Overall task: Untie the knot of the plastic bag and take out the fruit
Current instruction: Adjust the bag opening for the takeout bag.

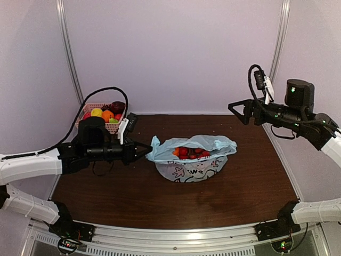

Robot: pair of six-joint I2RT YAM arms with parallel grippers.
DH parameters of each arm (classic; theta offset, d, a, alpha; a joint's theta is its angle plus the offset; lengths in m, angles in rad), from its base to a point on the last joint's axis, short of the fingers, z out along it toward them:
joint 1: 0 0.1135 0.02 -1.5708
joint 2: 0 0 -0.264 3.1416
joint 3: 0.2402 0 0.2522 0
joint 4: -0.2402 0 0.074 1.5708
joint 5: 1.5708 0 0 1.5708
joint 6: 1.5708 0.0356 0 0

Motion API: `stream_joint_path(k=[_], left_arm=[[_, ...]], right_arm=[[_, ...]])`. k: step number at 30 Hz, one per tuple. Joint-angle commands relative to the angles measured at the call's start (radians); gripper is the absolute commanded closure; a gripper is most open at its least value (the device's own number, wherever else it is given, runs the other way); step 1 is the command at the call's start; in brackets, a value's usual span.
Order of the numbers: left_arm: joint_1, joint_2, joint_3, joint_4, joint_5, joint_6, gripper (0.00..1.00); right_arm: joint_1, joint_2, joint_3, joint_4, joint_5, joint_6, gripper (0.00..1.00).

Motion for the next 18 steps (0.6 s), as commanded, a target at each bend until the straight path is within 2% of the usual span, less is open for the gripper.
stream_joint_path(k=[1, 5, 11, 18], left_arm=[[-0.001, -0.031, -0.015, 0.048, -0.03, -0.016, 1.0], [0.0, -0.033, -0.012, 0.047, -0.04, -0.022, 1.0], [-0.001, -0.019, 0.009, 0.021, -0.033, -0.013, 1.0], [0.0, -0.045, -0.002, 0.019, -0.056, -0.019, 1.0]], right_arm=[[0.066, 0.096, 0.084, -0.096, 0.036, -0.097, 0.01], [0.149, 0.228, 0.176, -0.162, 0.139, -0.144, 0.01], [0.219, 0.441, 0.345, -0.228, 0.171, -0.179, 0.02], [0.231, 0.665, 0.53, -0.411, 0.245, -0.205, 0.08]])
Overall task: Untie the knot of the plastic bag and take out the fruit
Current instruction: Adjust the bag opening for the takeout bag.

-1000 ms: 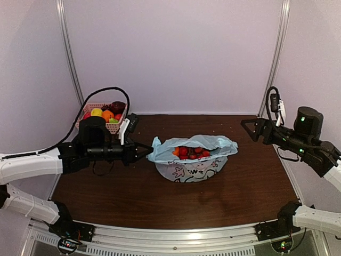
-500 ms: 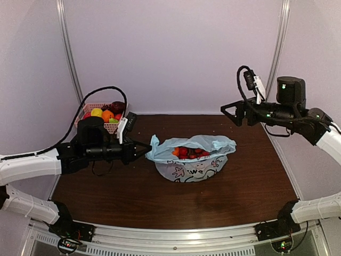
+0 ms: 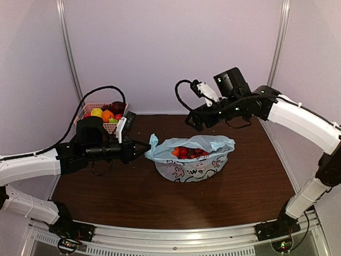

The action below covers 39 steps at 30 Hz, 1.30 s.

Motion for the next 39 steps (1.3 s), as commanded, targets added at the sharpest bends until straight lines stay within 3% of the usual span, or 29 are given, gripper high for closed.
stream_joint_path(k=[1, 16, 26, 31, 33, 34, 36, 39], left_arm=[[-0.001, -0.025, 0.001, 0.017, -0.022, -0.003, 1.0], [-0.001, -0.018, 0.024, -0.001, -0.013, 0.01, 1.0], [-0.001, -0.036, 0.023, -0.017, -0.017, -0.002, 1.0], [-0.001, -0.036, 0.031, -0.026, -0.02, -0.004, 1.0], [-0.001, -0.035, 0.032, -0.028, -0.022, -0.007, 1.0], [-0.001, -0.034, 0.034, -0.027, -0.025, -0.009, 1.0], [-0.001, -0.039, 0.04, -0.026, -0.053, -0.013, 1.0], [0.0, -0.042, 0.098, -0.076, -0.116, 0.028, 1.0]], right_arm=[[0.004, 0.095, 0.084, -0.157, 0.075, -0.038, 0.08], [0.006, 0.185, 0.044, -0.183, 0.017, -0.191, 0.09], [0.006, 0.272, 0.056, -0.143, 0.04, -0.189, 0.28], [0.004, 0.301, 0.067, -0.145, 0.044, -0.196, 0.46], [0.004, 0.299, 0.066, -0.139, 0.06, -0.197, 0.62], [0.003, 0.295, 0.068, -0.131, 0.073, -0.195, 0.78], [-0.002, 0.273, 0.079, -0.117, 0.09, -0.186, 0.96], [-0.027, 0.236, 0.122, -0.096, 0.176, -0.155, 1.0]])
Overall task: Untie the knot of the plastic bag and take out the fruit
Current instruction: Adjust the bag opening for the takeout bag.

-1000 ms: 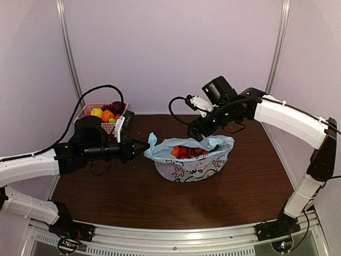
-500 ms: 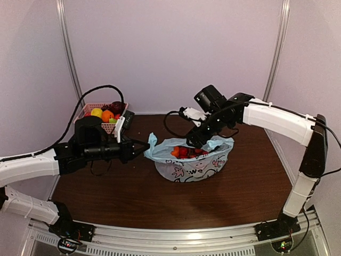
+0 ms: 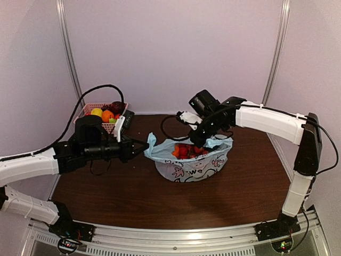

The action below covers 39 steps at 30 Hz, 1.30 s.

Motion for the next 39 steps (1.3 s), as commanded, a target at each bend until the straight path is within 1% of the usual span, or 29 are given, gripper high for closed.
stream_joint_path(k=[1, 4, 8, 13, 15, 17, 20, 21, 23, 25, 26, 27, 29, 31, 32, 34, 36, 39], left_arm=[[0.001, -0.02, 0.114, -0.047, -0.09, 0.054, 1.0], [0.006, -0.009, 0.199, -0.106, -0.122, 0.12, 1.0], [0.018, 0.01, 0.258, -0.156, -0.164, 0.185, 1.0], [0.031, 0.028, 0.234, -0.197, -0.214, 0.204, 1.0], [0.031, 0.026, 0.209, -0.197, -0.218, 0.189, 1.0], [0.031, 0.016, 0.183, -0.196, -0.225, 0.169, 1.0], [0.031, -0.009, 0.162, -0.214, -0.237, 0.144, 0.91], [0.031, -0.022, 0.158, -0.222, -0.236, 0.14, 0.87], [0.033, -0.049, 0.158, -0.244, -0.239, 0.135, 0.73], [0.031, -0.08, 0.163, -0.267, -0.258, 0.126, 0.64], [0.031, -0.096, 0.167, -0.279, -0.259, 0.119, 0.57], [0.031, -0.111, 0.171, -0.288, -0.291, 0.111, 0.5], [0.032, -0.135, 0.182, -0.304, -0.299, 0.095, 0.39], [0.031, -0.14, 0.194, -0.306, -0.261, 0.093, 0.28], [0.031, -0.136, 0.201, -0.306, -0.222, 0.097, 0.24], [0.031, -0.116, 0.225, -0.303, -0.124, 0.13, 0.12], [0.028, -0.092, 0.244, -0.306, -0.046, 0.16, 0.04], [0.002, -0.067, 0.263, -0.308, -0.035, 0.217, 0.02]], right_arm=[[-0.039, -0.074, 0.088, 0.042, 0.126, 0.047, 1.0], [-0.078, -0.129, 0.14, 0.073, 0.128, 0.078, 1.0], [-0.094, -0.2, 0.146, 0.131, 0.116, 0.088, 1.0], [-0.095, -0.244, 0.063, 0.187, 0.073, 0.116, 1.0], [-0.095, -0.246, 0.014, 0.2, 0.051, 0.12, 1.0], [-0.095, -0.248, -0.025, 0.212, 0.019, 0.166, 1.0], [-0.093, -0.257, -0.076, 0.242, -0.035, 0.198, 1.0], [-0.093, -0.261, -0.089, 0.253, -0.044, 0.208, 1.0], [-0.093, -0.27, -0.103, 0.267, -0.051, 0.216, 1.0], [-0.093, -0.27, -0.103, 0.271, -0.055, 0.221, 1.0], [-0.093, -0.27, -0.101, 0.272, -0.058, 0.221, 1.0], [-0.093, -0.269, -0.099, 0.273, -0.059, 0.222, 1.0], [-0.093, -0.266, -0.096, 0.275, -0.059, 0.224, 1.0], [-0.093, -0.26, -0.091, 0.276, -0.058, 0.225, 1.0], [-0.093, -0.258, -0.088, 0.276, -0.058, 0.227, 1.0], [-0.093, -0.251, -0.083, 0.276, -0.059, 0.228, 1.0], [-0.093, -0.247, -0.078, 0.276, -0.059, 0.229, 1.0], [-0.093, -0.243, -0.078, 0.276, -0.061, 0.23, 1.0]])
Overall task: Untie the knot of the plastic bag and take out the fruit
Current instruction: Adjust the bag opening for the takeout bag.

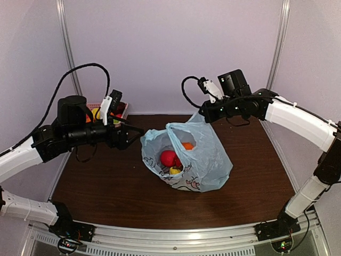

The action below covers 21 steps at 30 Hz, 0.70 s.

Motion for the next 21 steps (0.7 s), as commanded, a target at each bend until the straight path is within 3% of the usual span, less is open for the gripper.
stream_joint_path(k=[1, 9, 21], left_arm=[[-0.029, 0.039, 0.047, -0.003, 0.09, 0.093, 0.02], [-0.05, 0.06, 0.094, -0.024, 0.108, 0.168, 0.02], [-0.096, 0.154, 0.176, -0.132, -0.043, 0.281, 0.03]], right_arm=[[-0.003, 0.007, 0.02, 0.016, -0.01, 0.016, 1.0], [-0.003, 0.017, 0.025, 0.01, -0.007, 0.016, 1.0], [-0.003, 0.026, 0.042, -0.011, -0.008, 0.01, 1.0]])
